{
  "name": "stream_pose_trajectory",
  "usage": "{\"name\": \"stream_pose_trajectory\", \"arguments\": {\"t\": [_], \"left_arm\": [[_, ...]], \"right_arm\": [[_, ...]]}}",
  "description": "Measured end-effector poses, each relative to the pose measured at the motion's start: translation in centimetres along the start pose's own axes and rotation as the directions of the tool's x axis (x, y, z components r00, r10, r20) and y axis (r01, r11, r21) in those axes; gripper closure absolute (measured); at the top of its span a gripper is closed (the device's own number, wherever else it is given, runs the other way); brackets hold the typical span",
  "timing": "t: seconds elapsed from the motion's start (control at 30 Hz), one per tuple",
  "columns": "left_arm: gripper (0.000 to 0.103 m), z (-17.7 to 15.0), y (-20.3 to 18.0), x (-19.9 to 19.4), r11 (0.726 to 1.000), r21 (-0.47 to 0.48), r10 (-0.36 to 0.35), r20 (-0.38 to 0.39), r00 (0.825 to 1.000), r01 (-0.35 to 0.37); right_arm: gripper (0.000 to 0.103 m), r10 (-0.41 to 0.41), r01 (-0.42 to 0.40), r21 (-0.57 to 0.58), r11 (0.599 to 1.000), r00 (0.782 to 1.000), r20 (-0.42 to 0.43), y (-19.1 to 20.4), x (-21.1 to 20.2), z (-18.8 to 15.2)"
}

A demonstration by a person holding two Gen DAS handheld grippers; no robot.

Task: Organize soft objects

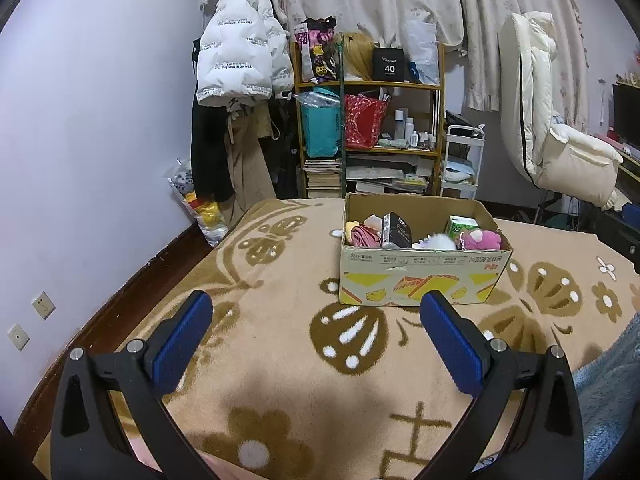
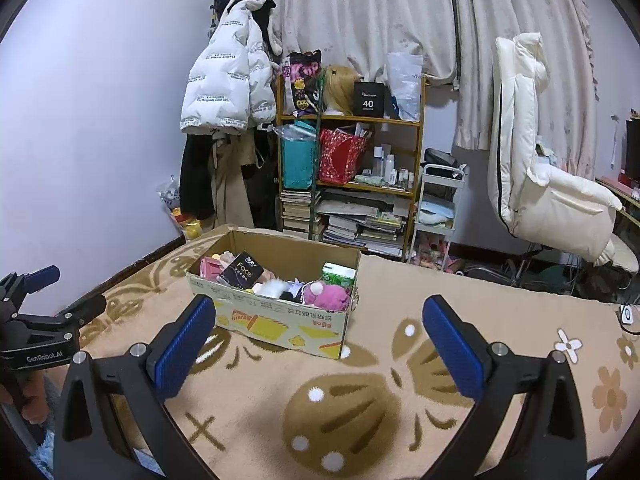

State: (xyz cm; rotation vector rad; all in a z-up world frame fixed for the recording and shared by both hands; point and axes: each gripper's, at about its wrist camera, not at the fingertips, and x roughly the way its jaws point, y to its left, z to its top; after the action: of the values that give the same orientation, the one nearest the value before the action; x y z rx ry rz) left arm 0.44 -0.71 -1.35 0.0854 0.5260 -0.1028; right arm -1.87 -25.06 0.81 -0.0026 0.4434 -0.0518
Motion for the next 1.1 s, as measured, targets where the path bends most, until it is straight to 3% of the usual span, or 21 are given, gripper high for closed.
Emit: {"name": "stream_pose_trajectory", "arguments": {"t": [0.17,1.1], "left_arm": [[0.000,0.0,-0.2,0.0,1.000,0.003,0.021,0.005,1.000,-0.021],[0.000,-0.3,-1.4,0.2,1.000,0.020,-0.013,-0.013,1.000,0.013]], "right_arm": [[0.000,-0.002,0.002,0.010,1.000,1.000,0.006,-0.1,-0.2,0.0],[0.000,-0.014,0.014,0.011,1.000,1.000,-0.002,-0.6,-0.2,0.1]]}}
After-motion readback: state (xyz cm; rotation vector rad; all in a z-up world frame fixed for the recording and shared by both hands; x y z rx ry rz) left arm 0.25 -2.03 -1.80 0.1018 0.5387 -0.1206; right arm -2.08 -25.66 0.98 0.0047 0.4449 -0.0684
